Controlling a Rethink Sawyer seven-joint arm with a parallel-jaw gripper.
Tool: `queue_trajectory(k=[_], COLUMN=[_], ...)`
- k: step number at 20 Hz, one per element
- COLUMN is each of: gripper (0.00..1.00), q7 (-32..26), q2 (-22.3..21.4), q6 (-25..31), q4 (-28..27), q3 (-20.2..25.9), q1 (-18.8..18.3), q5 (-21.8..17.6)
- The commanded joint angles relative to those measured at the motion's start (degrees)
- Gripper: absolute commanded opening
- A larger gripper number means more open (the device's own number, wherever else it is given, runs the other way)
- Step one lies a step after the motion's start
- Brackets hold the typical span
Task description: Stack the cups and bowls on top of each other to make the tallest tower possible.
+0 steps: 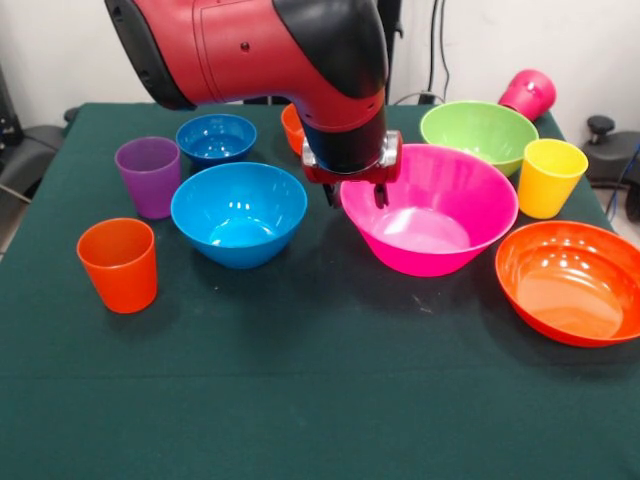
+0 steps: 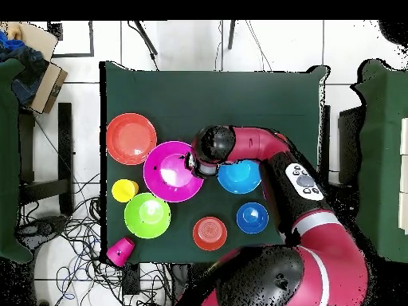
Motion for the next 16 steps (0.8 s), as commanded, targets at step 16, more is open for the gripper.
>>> queue_trajectory(k=[16], gripper=[1.0], q7=[-1.92], q2=[-0.62], q6=[-6.02], q4=[3.81], q3=[-2.08], q1=[2.97], q5=[-4.82])
